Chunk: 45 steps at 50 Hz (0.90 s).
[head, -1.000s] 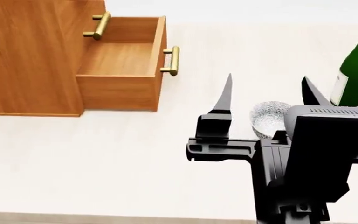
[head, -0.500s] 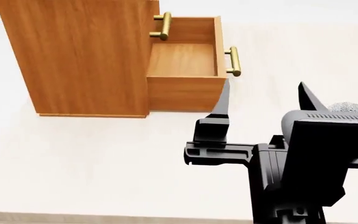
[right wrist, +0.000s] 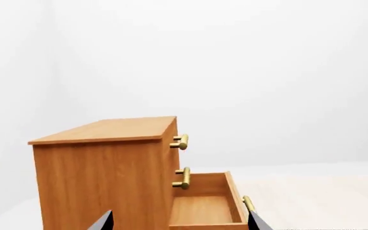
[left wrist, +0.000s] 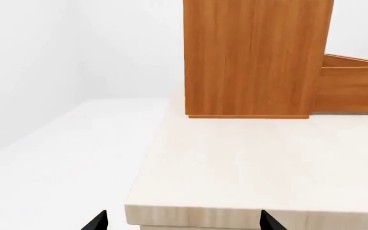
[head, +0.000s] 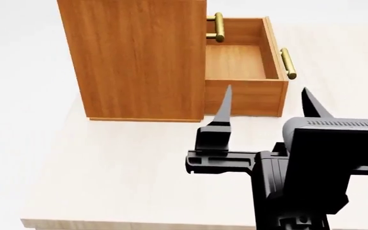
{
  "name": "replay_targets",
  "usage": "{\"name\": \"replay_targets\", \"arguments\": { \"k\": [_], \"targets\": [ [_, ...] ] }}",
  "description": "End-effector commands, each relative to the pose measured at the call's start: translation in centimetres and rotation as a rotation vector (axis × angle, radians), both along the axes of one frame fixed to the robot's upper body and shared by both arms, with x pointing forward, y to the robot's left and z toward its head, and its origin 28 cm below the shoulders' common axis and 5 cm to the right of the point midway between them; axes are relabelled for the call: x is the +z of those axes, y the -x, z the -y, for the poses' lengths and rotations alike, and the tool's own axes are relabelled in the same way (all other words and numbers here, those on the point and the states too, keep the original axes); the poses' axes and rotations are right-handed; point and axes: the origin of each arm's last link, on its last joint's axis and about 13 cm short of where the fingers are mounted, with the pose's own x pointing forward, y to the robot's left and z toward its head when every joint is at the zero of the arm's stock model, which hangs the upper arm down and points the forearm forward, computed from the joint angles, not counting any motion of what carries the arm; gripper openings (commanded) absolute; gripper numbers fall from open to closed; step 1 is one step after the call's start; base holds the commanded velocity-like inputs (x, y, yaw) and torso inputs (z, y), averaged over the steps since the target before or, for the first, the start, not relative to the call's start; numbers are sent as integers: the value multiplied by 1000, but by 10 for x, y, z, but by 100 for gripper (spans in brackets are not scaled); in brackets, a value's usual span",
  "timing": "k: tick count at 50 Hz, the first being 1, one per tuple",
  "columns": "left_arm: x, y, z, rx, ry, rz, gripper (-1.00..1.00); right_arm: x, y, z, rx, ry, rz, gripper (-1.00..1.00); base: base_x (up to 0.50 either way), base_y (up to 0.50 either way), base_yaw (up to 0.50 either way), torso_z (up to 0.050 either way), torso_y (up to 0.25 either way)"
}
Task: Put the bowl in the bottom drawer of the cabinet and close it.
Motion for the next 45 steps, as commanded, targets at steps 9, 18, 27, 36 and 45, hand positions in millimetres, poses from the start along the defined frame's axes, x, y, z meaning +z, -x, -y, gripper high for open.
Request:
{"name": "replay_targets", "arguments": {
  "k": [9, 18, 27, 36, 45],
  "targets": [
    [-1, 0, 1, -4, -1, 2, 100, 0, 0, 1, -2, -43, -13, 100, 0, -121, 0, 0, 0],
    [0, 0, 1, -5, -1, 3, 100, 0, 0, 1, -15, -32, 4, 100, 0, -333, 0, 0, 0],
    [0, 0, 1, -5, -4, 4, 100, 0, -1, 2, -20, -41, 5, 100, 0, -222, 0, 0, 0],
    [0, 0, 1, -5, -3, 4, 100, -2, -1, 1, -16, -22, -12, 100, 0, -37, 0, 0, 0],
    [0, 0, 1, -5, -5, 5, 100, -3, -1, 2, -2, -20, -1, 100, 462, 0, 0, 0, 0]
  ]
}}
